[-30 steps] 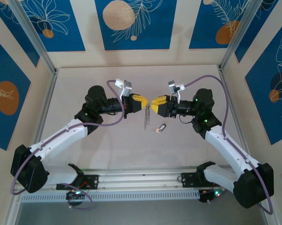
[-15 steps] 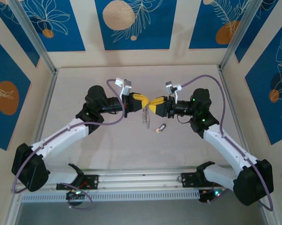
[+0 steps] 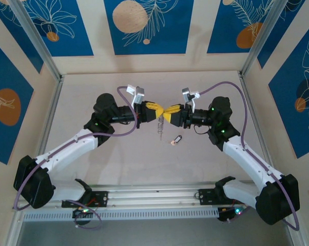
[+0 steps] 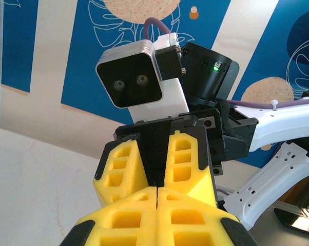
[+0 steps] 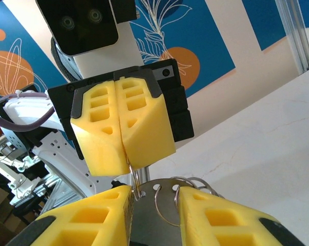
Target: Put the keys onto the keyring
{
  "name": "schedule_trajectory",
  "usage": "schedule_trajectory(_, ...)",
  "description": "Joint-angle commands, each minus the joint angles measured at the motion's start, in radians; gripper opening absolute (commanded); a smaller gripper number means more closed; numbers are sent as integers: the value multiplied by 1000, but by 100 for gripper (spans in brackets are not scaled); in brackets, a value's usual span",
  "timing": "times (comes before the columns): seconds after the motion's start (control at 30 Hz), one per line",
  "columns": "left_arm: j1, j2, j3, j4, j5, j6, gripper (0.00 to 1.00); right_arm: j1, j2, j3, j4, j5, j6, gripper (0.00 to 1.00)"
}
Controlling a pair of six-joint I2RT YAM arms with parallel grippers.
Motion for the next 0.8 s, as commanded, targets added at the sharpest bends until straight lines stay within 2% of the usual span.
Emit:
schedule_trajectory(0.0, 1, 4, -6, 49, 31, -10, 0, 2, -7, 37, 9, 18, 1, 31)
schedule_trajectory(0.07, 2, 5, -8, 55, 33, -12, 0, 3, -7, 39, 7, 21, -1, 32)
schedule_trajectory(0.17, 1, 3, -10, 56, 33, -14, 0, -5, -12, 38, -7, 24, -8, 39)
schedule_trajectory(0.3, 1, 2, -12, 57, 37, -14, 0, -10, -15, 34, -4, 22, -2, 40)
schedule_trajectory(0.63, 1, 3, -16, 62, 39, -22, 0, 2, 5, 34, 19, 9, 12, 31)
schedule_trajectory(0.77, 0, 6, -14, 66, 41, -28, 0, 13, 22, 38, 38, 7, 16, 22)
